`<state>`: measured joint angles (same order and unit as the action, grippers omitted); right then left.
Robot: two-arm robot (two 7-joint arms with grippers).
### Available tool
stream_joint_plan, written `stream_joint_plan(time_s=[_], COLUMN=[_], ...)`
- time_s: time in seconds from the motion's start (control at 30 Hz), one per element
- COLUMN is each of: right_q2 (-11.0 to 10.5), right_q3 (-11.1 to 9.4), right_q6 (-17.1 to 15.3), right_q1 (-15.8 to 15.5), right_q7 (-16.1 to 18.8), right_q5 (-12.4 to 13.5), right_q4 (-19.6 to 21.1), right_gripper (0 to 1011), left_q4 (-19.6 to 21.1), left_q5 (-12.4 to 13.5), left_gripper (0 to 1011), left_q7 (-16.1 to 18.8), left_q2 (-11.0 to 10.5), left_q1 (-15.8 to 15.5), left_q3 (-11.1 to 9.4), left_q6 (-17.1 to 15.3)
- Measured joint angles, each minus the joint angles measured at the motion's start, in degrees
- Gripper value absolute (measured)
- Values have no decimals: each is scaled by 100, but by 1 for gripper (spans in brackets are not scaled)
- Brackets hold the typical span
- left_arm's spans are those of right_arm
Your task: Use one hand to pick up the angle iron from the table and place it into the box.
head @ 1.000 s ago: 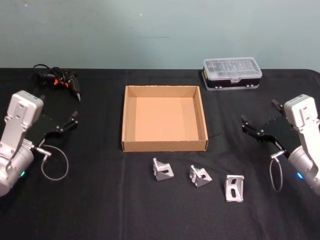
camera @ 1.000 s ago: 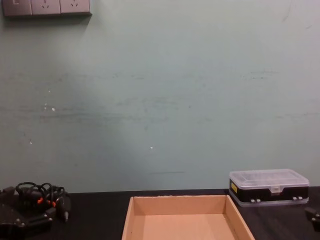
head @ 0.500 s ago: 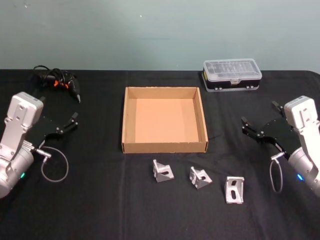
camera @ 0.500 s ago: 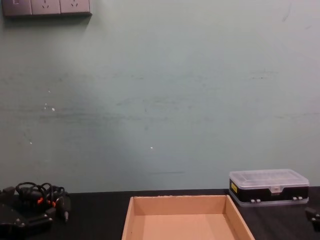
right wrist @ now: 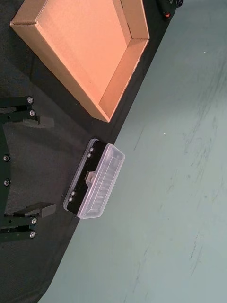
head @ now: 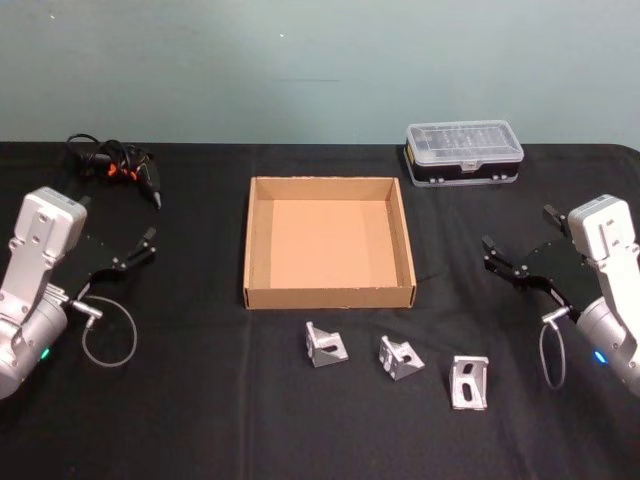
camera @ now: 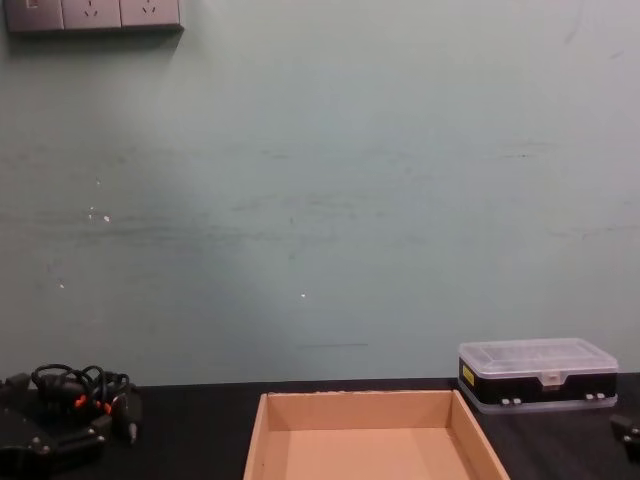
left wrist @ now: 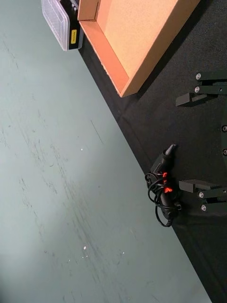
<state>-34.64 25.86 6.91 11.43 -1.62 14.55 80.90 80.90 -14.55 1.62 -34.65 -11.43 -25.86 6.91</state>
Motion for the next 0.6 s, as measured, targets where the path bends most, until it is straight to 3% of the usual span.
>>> stream_joint_plan(time_s=[0.37, 0.6], right_q2=[-8, -206], right_q3=[-18, -217], right_q6=[-1, -207], right_q1=[-22, -290], right_q7=[18, 346], right_q5=[9, 225], right_q4=[32, 567], right_gripper=[1003, 1003], left_q4=[0, 0], left_q5=[0, 0], left_gripper=[1011, 1011], left_q7=[0, 0], left_q2=[0, 0], left_q1=[0, 0], left_q3=[0, 0], left_q6=[0, 0])
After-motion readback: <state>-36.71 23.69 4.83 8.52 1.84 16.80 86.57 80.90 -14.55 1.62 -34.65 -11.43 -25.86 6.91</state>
